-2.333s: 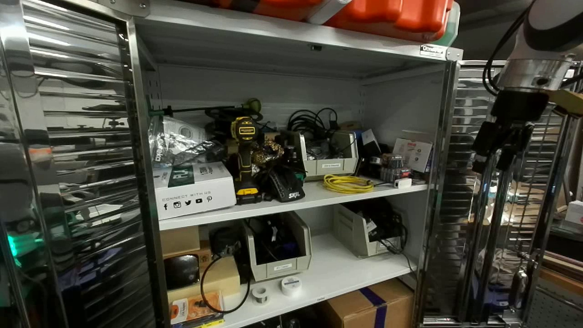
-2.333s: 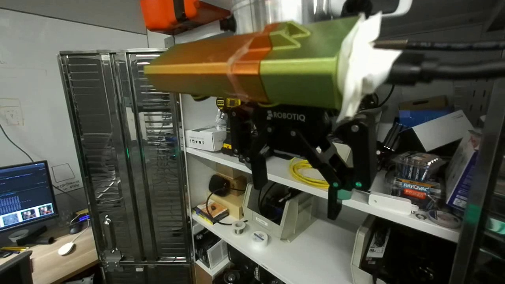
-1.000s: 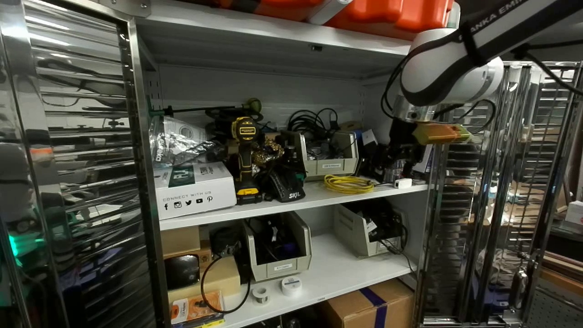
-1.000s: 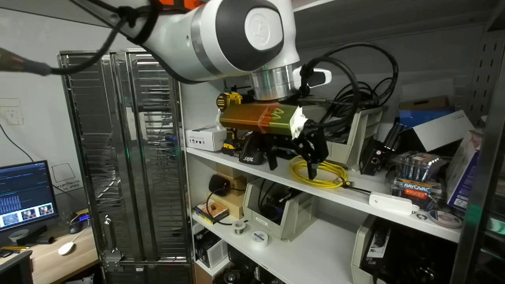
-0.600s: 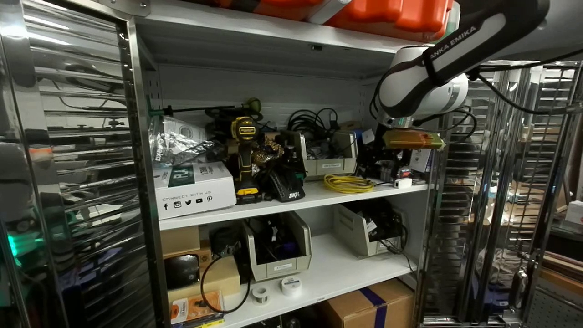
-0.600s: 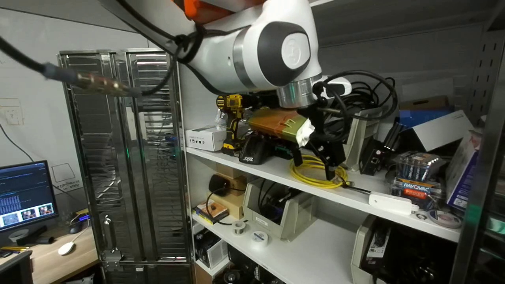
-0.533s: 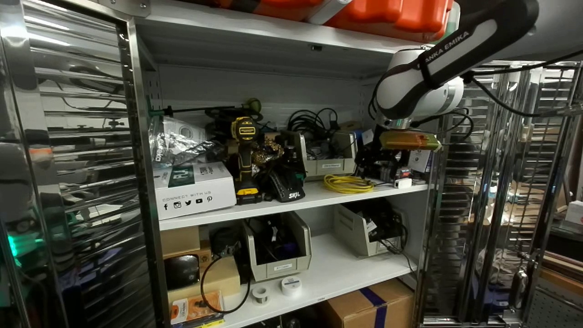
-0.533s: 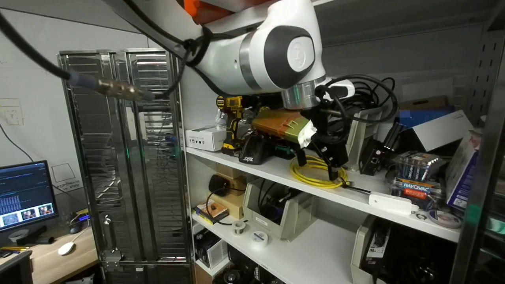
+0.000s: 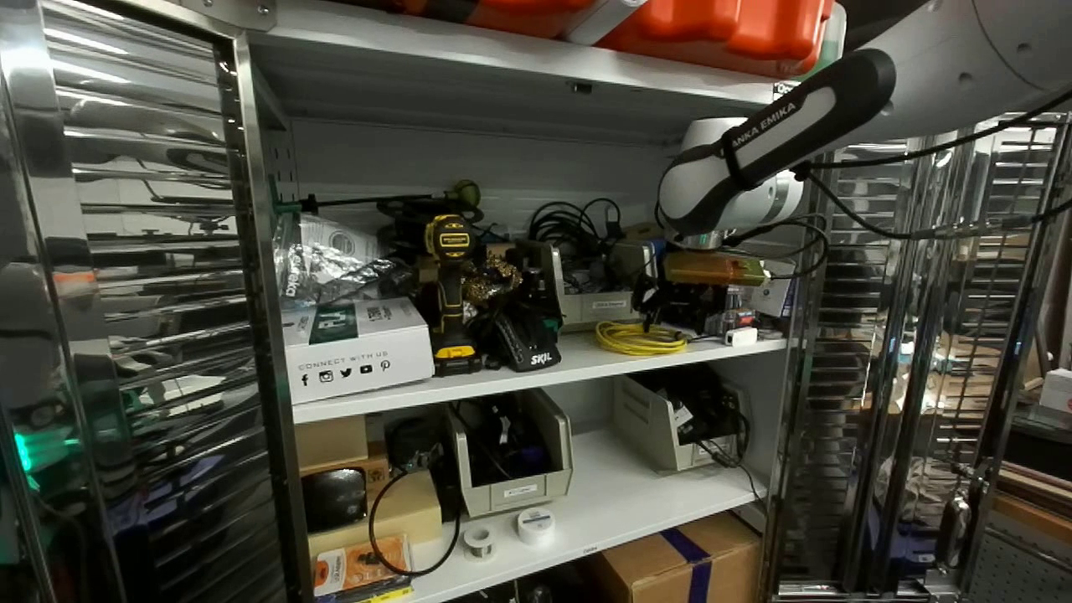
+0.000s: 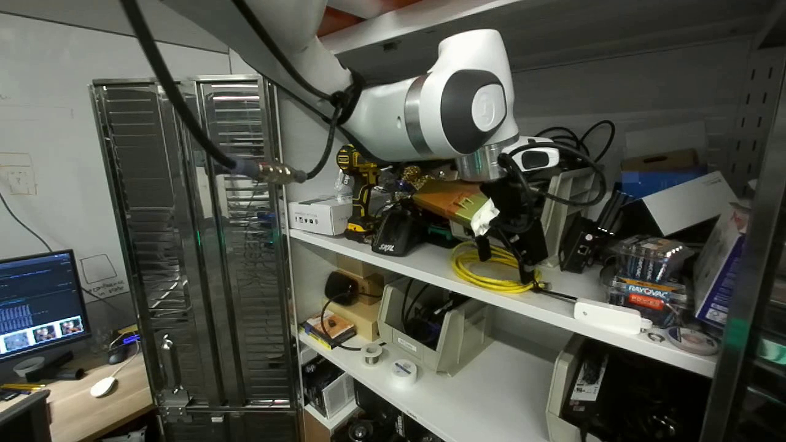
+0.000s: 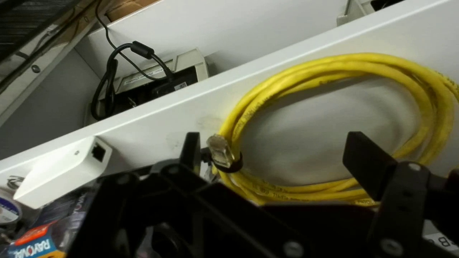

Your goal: Put the yellow cable inside the tool box

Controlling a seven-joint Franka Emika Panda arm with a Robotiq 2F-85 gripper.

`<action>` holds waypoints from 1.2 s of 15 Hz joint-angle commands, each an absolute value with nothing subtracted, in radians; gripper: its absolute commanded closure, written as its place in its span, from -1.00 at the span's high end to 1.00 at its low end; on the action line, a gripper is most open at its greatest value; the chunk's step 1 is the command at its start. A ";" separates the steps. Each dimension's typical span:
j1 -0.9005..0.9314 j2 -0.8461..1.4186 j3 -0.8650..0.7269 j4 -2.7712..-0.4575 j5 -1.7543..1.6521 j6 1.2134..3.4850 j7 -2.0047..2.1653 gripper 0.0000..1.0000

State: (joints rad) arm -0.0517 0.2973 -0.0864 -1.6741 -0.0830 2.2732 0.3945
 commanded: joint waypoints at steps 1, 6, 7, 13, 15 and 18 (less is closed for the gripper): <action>-0.033 0.348 -0.104 -1.596 -0.093 2.224 0.415 1.00; -0.032 0.357 -0.108 -1.585 -0.106 2.179 0.398 0.99; -0.033 0.357 -0.107 -1.585 -0.109 2.176 0.391 0.81; -0.036 0.336 -0.102 -1.634 -0.120 2.218 0.343 -0.24; -0.034 0.324 -0.105 -1.650 -0.131 2.222 0.338 -0.56; -0.031 0.285 -0.107 -1.688 -0.155 2.215 0.320 -0.85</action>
